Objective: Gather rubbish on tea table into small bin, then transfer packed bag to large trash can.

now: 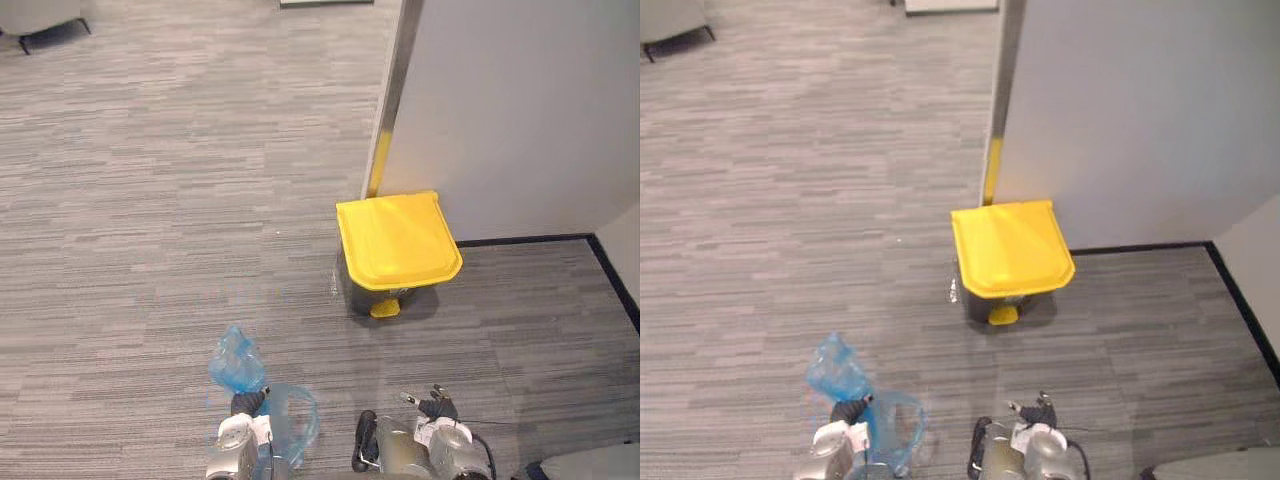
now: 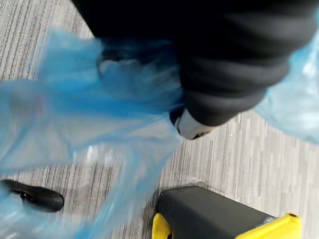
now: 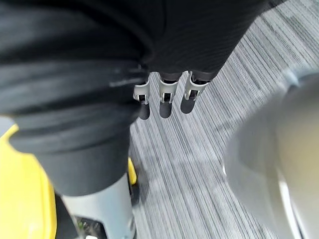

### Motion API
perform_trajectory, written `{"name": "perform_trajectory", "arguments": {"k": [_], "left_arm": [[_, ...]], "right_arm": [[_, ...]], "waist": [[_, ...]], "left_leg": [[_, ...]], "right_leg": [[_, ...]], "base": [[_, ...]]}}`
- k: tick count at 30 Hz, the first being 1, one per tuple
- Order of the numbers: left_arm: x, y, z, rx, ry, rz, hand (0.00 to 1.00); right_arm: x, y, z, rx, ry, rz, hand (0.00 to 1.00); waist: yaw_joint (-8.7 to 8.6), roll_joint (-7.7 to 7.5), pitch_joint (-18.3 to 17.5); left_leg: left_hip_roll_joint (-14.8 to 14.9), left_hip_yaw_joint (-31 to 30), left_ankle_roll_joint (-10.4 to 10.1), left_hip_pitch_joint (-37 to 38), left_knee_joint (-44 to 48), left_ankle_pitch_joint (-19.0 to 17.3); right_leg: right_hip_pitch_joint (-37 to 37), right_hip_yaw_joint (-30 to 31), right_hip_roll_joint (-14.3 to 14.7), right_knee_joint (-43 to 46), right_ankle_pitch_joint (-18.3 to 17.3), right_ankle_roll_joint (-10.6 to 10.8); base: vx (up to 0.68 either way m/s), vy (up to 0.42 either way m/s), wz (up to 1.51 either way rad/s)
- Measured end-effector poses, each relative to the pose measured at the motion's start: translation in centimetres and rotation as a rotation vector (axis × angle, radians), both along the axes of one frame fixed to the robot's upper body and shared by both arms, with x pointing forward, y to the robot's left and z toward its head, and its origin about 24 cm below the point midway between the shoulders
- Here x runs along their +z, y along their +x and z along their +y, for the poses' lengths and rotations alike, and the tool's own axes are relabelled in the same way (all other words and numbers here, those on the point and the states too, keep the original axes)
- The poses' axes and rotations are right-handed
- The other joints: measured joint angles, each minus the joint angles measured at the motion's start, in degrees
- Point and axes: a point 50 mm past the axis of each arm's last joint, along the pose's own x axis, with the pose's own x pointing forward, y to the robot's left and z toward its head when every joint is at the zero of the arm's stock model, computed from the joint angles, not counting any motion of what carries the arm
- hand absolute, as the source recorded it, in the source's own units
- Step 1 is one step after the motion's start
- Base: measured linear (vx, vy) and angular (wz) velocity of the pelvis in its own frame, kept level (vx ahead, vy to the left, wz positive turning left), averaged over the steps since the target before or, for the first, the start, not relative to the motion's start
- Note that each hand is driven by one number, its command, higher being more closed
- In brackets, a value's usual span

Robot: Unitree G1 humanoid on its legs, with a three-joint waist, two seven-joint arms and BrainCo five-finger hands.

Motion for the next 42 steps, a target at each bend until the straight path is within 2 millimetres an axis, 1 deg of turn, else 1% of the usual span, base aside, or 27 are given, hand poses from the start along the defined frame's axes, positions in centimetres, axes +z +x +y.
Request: {"name": "perform_trajectory", "arguments": {"k": [2,3,4,5,6,7,8,9,10,11,12,13,15,18,22,26,28,30,33,34,35,37,38,39,40,41,42], "left_arm": [[0.1,0.3,-0.6,-0.011,-0.020,-0.011,1.00],[0.3,0.8,-0.9,-0.017,-0.030,-0.027,1.00],[0.5,1.0,-1.1,-0.016,-0.038,-0.040,1.00],[0.6,1.1,-1.3,-0.015,-0.042,-0.049,1.00],[0.7,1.2,-1.3,-0.017,-0.043,-0.052,1.00],[0.8,1.4,-1.3,-0.018,-0.043,-0.059,1.00],[0.9,1.5,-1.3,-0.019,-0.043,-0.065,1.00],[1.1,1.8,-1.3,-0.020,-0.041,-0.083,1.00],[1.3,2.0,-1.3,-0.020,-0.041,-0.090,1.00],[1.3,2.0,-1.5,-0.025,-0.043,-0.092,1.00],[1.3,2.1,-0.6,-0.023,-0.016,-0.086,1.00],[1.3,2.1,-0.4,-0.023,-0.011,-0.086,1.00],[1.2,1.9,0.0,-0.028,0.002,-0.079,1.00],[0.3,0.4,0.5,-0.031,0.019,-0.018,1.00],[0.0,-0.2,1.4,-0.030,0.042,0.012,1.00],[-0.4,-0.9,1.1,-0.028,0.031,0.031,1.00],[-0.7,-1.3,0.6,-0.036,0.017,0.050,1.00],[-0.8,-1.6,0.5,-0.034,0.014,0.058,1.00],[-1.0,-1.9,0.3,-0.054,0.015,0.071,1.00],[-1.0,-1.9,0.3,-0.060,0.017,0.071,1.00],[-0.9,-1.8,0.3,-0.066,0.017,0.068,1.00],[-0.9,-1.7,0.5,-0.067,0.023,0.065,1.00],[-0.9,-1.5,0.8,-0.069,0.031,0.066,1.00],[-0.9,-1.5,0.3,-0.076,0.017,0.065,1.00],[-0.9,-1.3,0.0,-0.080,0.010,0.063,1.00],[-0.9,-1.3,-0.1,-0.079,0.007,0.060,1.00],[-0.9,-1.4,0.0,-0.073,0.008,0.065,1.00]], "right_arm": [[-0.1,-0.4,0.0,-0.004,0.000,0.007,0.00],[-0.2,-0.7,0.0,-0.003,0.000,0.013,0.00],[-0.2,-0.6,0.2,0.014,0.000,0.009,0.00],[-0.1,-0.5,0.4,0.023,0.002,0.007,0.00],[-0.1,-0.2,0.9,0.038,0.011,0.000,0.00],[0.3,0.5,1.1,0.039,0.012,-0.028,0.00],[0.4,0.7,1.1,0.034,0.012,-0.038,0.00],[0.5,0.8,1.0,0.028,0.009,-0.043,0.00],[0.5,0.9,0.9,0.024,0.005,-0.046,0.00],[0.7,0.9,0.3,0.008,-0.008,-0.058,0.00],[0.5,0.7,1.0,0.004,0.014,-0.051,0.00],[0.5,0.7,1.2,0.004,0.019,-0.051,0.00],[0.4,0.3,1.3,-0.009,0.029,-0.042,0.00],[0.4,0.5,1.2,-0.019,0.031,-0.044,0.00],[-0.4,-0.8,1.5,-0.024,0.046,0.017,0.00],[-0.6,-1.2,0.8,-0.014,0.028,0.034,0.00],[-0.5,-1.1,0.3,-0.006,0.011,0.034,0.00],[-0.4,-1.2,-0.3,-0.007,-0.006,0.035,0.00],[-0.4,-1.4,-0.7,-0.003,-0.018,0.034,0.00],[-0.4,-1.5,-0.6,-0.002,-0.015,0.039,0.00],[-0.4,-1.5,-0.5,0.001,-0.015,0.038,0.00],[-0.5,-1.4,-0.1,0.011,-0.006,0.038,0.00],[-0.5,-1.5,-0.1,0.009,-0.004,0.043,0.00],[-0.6,-1.8,-0.5,0.003,-0.012,0.055,0.00],[-0.7,-2.0,-0.6,-0.005,-0.009,0.063,0.00],[-0.8,-2.3,-1.0,-0.025,-0.009,0.076,0.00],[-0.8,-2.1,-1.0,-0.030,-0.009,0.073,0.00]], "waist": [[-0.24,-0.44,-0.1],[-0.52,-0.78,-0.3],[-0.53,-0.54,-0.2],[-0.41,-0.05,0.1],[0.15,0.32,0.1],[0.21,0.50,0.0],[0.23,0.11,0.2],[0.22,0.03,0.3],[0.25,0.24,0.2],[0.43,2.03,-0.8],[0.61,-0.26,-0.8],[0.61,-0.74,-1.0],[0.56,-2.69,-2.0],[0.81,-2.50,-2.1],[0.79,-2.10,-2.1],[0.79,-1.66,-2.3],[0.67,-1.49,-2.1],[0.68,-1.61,-1.8],[0.23,-2.06,-0.8],[-0.07,-1.98,-0.7],[-0.76,-1.89,-0.6],[-0.84,-2.79,-0.9],[-1.40,-3.18,-0.9],[-1.72,-2.57,-1.3],[-1.71,-2.42,-1.3],[-1.42,-1.47,-0.9],[-1.45,-1.31,-0.8]], "left_leg": [[0.4,0.2,-0.8,-1.3,5.5,0.1],[0.6,0.1,-1.1,-4.5,13.1,-0.1],[1.6,0.3,-1.7,-9.2,24.1,0.5],[3.0,0.5,-1.8,-12.4,31.8,2.1],[4.7,1.5,-1.0,-15.5,38.5,0.9],[5.5,3.9,-0.3,-17.6,39.2,-3.4],[5.4,5.5,0.0,-18.6,37.0,-4.8],[5.0,7.2,0.6,-19.6,31.0,-5.5],[4.7,7.7,1.5,-19.6,25.0,-4.1],[4.6,7.4,1.4,-19.5,15.8,1.9],[2.4,7.6,1.3,-18.0,14.7,0.7],[1.8,7.6,1.3,-17.7,13.9,0.7],[-0.8,8.4,2.3,-16.9,10.8,1.4],[-1.6,10.4,2.7,-14.8,7.5,2.5],[-2.3,11.3,2.0,-11.2,0.3,6.5],[-2.2,11.3,1.4,-9.1,-5.2,8.9],[-2.2,11.3,1.5,-9.1,-6.0,9.2],[-2.5,11.1,1.6,-9.0,-6.1,7.8],[-4.2,10.4,1.8,-7.0,-8.2,7.7],[-4.5,9.9,1.8,-6.9,-8.5,7.7],[-4.8,9.5,1.9,-6.9,-8.9,7.8],[-5.5,8.4,1.8,-7.9,-8.9,7.8],[-6.0,6.5,1.6,-8.7,-9.0,8.5],[-6.2,4.6,1.4,-9.0,-10.6,9.1],[-6.5,4.0,1.8,-9.0,-11.1,9.9],[-6.0,2.9,2.0,-9.5,-10.3,10.6],[-5.6,2.1,1.8,-9.4,-9.9,11.1]], "right_leg": [[3.4,-0.9,0.2,-3.0,-0.4,0.7],[5.4,-1.3,0.2,-5.5,-0.5,0.9],[7.9,-1.4,0.4,-8.4,-0.5,0.9],[9.9,-1.2,0.8,-10.2,-0.5,0.9],[11.7,-0.6,1.0,-11.7,-0.6,0.9],[12.9,0.5,0.5,-12.2,-0.5,0.9],[13.3,1.0,-0.3,-12.1,-0.5,0.9],[13.7,1.6,-1.4,-11.8,-0.6,1.0],[14.1,1.8,-1.8,-11.5,-0.7,1.9],[14.1,2.6,-1.0,-10.7,-2.1,5.2],[14.0,4.7,-3.0,-11.5,-3.1,7.4],[13.9,5.1,-3.2,-11.9,-3.0,7.5],[14.1,7.5,-4.6,-14.2,-2.4,7.7],[14.3,9.7,-4.9,-16.0,-0.3,7.6],[15.0,11.6,-4.2,-18.9,2.2,7.5],[13.0,14.0,-3.1,-19.0,2.8,7.2],[10.4,15.3,-2.9,-15.6,2.8,7.2],[7.0,15.1,-3.0,-10.0,2.6,7.5],[2.2,11.2,-5.8,0.6,2.0,8.2],[1.7,10.3,-6.4,1.6,1.9,8.2],[1.0,8.9,-7.2,1.9,1.1,8.2],[1.4,8.2,-7.0,-2.5,-0.7,8.1],[2.2,7.9,-6.5,-5.3,-0.8,7.3],[2.2,6.8,-6.1,-6.4,-0.8,7.4],[2.0,6.5,-5.9,-6.8,-0.9,7.4],[2.7,6.1,-5.1,-6.9,-0.9,7.4],[3.5,5.5,-4.5,-7.2,-1.3,7.4]], "base": [[0.30,-0.020,0.32],[0.22,0.015,0.19],[0.20,0.049,0.02],[0.19,0.107,-0.24],[0.22,0.161,-0.39],[0.18,0.164,-0.40],[0.17,0.185,-0.33],[0.13,0.172,-0.24],[0.16,0.244,-0.26],[0.17,0.287,-0.26],[0.14,0.237,-0.21],[0.11,0.199,-0.06],[0.11,0.119,0.05],[0.07,0.074,-0.30],[-0.01,-0.014,-0.23],[-0.07,-0.046,-0.38],[-0.09,-0.009,-0.40],[-0.12,0.019,-0.41],[-0.15,0.045,-0.18],[-0.08,0.050,0.12],[-0.05,0.004,0.17],[-0.05,-0.041,0.24],[0.00,-0.080,0.48],[0.03,-0.066,0.47],[0.08,-0.042,0.25],[0.11,-0.064,0.07],[0.11,-0.077,0.13]]}}
